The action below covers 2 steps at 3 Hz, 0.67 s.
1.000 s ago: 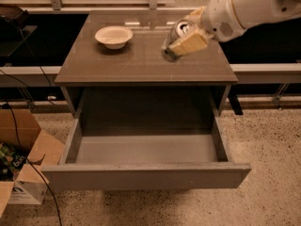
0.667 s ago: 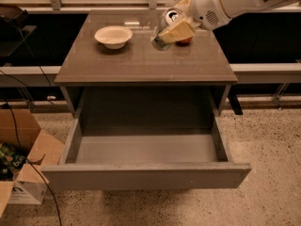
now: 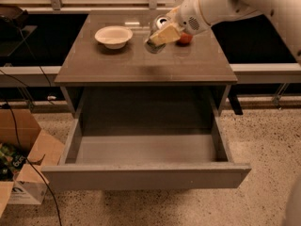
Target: Pick 7up can from top drawer and place on counter
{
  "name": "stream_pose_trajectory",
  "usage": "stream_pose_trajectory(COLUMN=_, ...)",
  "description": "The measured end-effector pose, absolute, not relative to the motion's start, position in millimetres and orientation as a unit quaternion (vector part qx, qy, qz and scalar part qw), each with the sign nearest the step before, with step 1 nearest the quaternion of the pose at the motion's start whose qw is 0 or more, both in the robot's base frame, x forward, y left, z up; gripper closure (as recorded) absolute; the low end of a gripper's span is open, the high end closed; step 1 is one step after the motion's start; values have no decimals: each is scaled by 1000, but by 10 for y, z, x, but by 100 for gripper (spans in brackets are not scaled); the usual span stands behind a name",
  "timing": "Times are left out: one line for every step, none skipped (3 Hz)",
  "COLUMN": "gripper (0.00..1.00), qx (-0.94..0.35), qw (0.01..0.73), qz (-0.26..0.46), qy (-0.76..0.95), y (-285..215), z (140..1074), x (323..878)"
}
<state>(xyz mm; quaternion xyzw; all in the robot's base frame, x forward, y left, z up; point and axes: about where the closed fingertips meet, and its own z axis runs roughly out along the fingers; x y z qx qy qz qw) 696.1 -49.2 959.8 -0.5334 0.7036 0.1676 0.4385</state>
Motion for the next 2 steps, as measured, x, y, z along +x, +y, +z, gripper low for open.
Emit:
stream_pose_trajectory(gripper=100, qx=-513, qw=425, qz=189, qy=722, y=-446, z=9290, x=7173)
stream_pose_trajectory(gripper=85, qx=-489, qw=414, qz=217, qy=737, y=-432, z=8996, x=7339)
